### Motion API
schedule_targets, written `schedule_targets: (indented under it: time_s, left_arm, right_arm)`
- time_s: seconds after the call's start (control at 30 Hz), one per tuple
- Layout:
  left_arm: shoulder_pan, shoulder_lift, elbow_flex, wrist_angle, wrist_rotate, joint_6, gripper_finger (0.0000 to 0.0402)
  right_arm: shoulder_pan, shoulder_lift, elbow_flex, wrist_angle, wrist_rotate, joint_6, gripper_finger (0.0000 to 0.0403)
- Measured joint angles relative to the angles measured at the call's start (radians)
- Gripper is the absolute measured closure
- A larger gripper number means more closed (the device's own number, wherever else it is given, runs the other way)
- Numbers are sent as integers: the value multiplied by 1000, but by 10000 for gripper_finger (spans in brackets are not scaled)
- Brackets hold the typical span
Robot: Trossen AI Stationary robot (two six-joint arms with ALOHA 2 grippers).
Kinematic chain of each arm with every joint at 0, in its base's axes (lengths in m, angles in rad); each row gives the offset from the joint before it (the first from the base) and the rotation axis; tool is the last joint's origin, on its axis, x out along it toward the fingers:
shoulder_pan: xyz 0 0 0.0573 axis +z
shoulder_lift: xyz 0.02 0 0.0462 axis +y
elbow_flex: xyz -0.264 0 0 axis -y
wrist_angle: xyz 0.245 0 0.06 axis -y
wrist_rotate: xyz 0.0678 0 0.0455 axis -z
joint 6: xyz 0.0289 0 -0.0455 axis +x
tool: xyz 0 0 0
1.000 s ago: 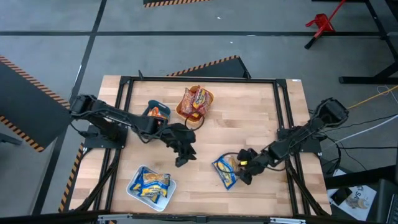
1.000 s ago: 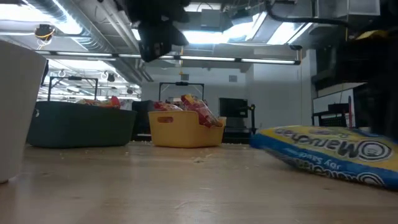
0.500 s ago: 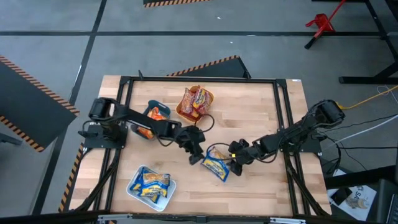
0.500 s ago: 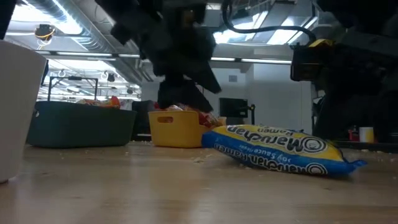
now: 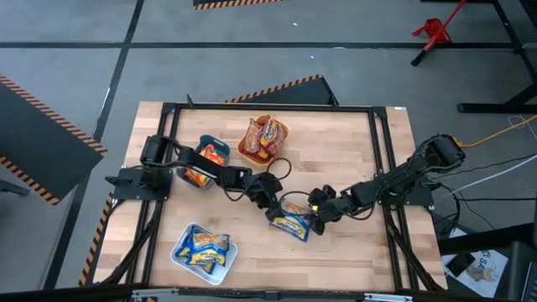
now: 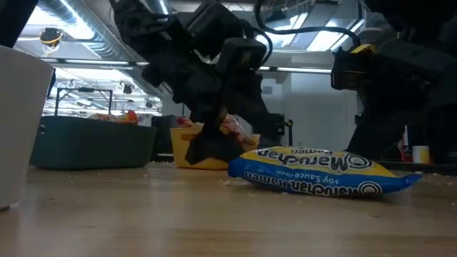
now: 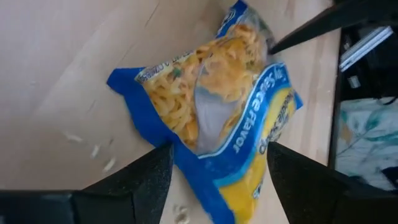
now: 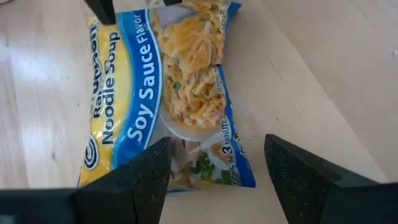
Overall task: Sort Maruchan noodles
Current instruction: Put the blue noodle pack into the white bin
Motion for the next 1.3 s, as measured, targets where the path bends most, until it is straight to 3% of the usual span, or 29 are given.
schedule_targets:
  time_s: [0.23, 0.47, 0.7, 0.83, 0.93, 1.1, 1.3]
  left_arm:
    - [-6, 30, 0, 64, 35, -133, 146]
    - [-25, 29, 0, 96, -10, -191, 146]
    - [-26, 40, 0, 107, -54, -194, 151]
    - [-33, 50, 0, 107, -52, -196, 155]
    - [-40, 60, 1, 108, -69, -196, 159]
    - [-45, 60, 1, 106, -75, -196, 157]
    - [-46, 60, 1, 114, -75, -221, 158]
  right_arm:
    - [0, 4, 0, 9, 15, -1, 162]
    - [1, 79, 6, 126, 20, -4, 162]
    - [6, 17, 36, 90, 101, -19, 162]
    - [-1, 12, 48, 21, 84, -26, 162]
    - [24, -21, 64, -72, 68, 57, 162]
    - [161, -76, 64, -217, 81, 252, 162]
    - [236, 14, 63, -208, 79, 314, 162]
